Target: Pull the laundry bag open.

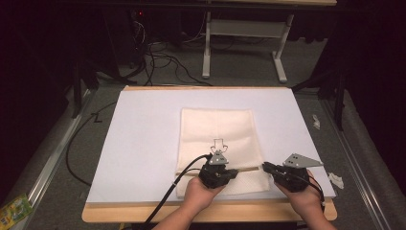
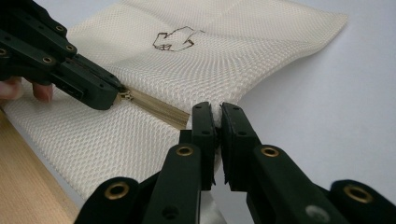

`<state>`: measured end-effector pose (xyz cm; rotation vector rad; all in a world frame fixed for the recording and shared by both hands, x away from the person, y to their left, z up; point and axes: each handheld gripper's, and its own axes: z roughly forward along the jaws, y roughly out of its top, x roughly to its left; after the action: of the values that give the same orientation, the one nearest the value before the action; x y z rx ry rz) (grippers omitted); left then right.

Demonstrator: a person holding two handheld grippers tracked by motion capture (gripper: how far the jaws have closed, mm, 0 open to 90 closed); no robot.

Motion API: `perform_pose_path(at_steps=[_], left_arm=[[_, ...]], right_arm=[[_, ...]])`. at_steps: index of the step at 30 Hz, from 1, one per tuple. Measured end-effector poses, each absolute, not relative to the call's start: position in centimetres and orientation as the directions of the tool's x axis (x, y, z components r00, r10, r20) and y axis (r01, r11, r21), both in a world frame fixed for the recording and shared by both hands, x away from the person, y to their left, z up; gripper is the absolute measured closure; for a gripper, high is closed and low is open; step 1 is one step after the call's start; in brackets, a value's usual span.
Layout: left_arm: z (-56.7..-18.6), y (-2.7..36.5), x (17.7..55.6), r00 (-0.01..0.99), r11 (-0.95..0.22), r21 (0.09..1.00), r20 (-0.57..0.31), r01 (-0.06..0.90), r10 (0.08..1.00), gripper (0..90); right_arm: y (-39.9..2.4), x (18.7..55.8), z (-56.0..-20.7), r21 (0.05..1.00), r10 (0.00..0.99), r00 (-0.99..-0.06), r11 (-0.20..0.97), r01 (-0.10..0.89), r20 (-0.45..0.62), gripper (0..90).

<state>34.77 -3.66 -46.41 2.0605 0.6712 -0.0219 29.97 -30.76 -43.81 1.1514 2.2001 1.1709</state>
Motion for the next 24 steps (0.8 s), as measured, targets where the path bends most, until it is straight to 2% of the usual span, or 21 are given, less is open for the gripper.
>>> perform_pose_path(at_steps=[3, 4, 6, 10, 13, 18, 20, 21, 24], left_arm=[[-46.5, -3.4, 34.9, 0.846, -0.428, 0.773, -0.252, 0.468, 0.47, 87.9], [-46.6, -3.0, 35.1, 0.838, -0.423, 0.768, -0.26, 0.48, 0.479, 87.9], [-47.0, -1.3, 35.5, 0.812, -0.401, 0.756, -0.284, 0.517, 0.51, 87.9], [-47.0, 1.3, 35.8, 0.785, -0.397, 0.74, -0.28, 0.543, 0.552, 87.9], [-46.6, 5.1, 35.8, 0.752, -0.385, 0.725, -0.275, 0.572, 0.599, 87.9], [-46.8, 9.1, 35.2, 0.72, -0.375, 0.721, -0.243, 0.582, 0.65, 87.8], [-47.0, 10.5, 35.1, 0.721, -0.363, 0.727, -0.258, 0.583, 0.643, 87.8], [-46.7, 10.6, 35.0, 0.725, -0.37, 0.733, -0.238, 0.57, 0.646, 87.7], [-46.1, 10.7, 35.1, 0.735, -0.374, 0.746, -0.221, 0.551, 0.641, 87.6]], right_arm=[[-30.5, 30.0, -43.8, 0.814, 0.815, -0.579, 0.324, 0.483, 0.019, 86.7], [-30.6, 30.0, -43.7, 0.815, 0.834, -0.551, 0.325, 0.481, -0.007, 86.8], [-32.0, 30.3, -43.7, 0.82, 0.859, -0.51, 0.269, 0.505, 0.032, 86.8], [-33.5, 30.4, -43.9, 0.823, 0.876, -0.481, 0.24, 0.516, 0.046, 86.7], [-34.2, 30.6, -44.0, 0.825, 0.888, -0.456, 0.217, 0.522, 0.056, 86.6], [-35.1, 30.8, -44.2, 0.82, 0.903, -0.426, 0.209, 0.533, 0.047, 86.5], [-35.5, 30.9, -44.3, 0.82, 0.9, -0.43, 0.191, 0.539, 0.073, 86.1], [-35.4, 30.8, -44.3, 0.816, 0.897, -0.434, 0.187, 0.547, 0.086, 86.1], [-34.4, 30.5, -44.2, 0.819, 0.899, -0.437, 0.24, 0.522, 0.015, 86.0]])
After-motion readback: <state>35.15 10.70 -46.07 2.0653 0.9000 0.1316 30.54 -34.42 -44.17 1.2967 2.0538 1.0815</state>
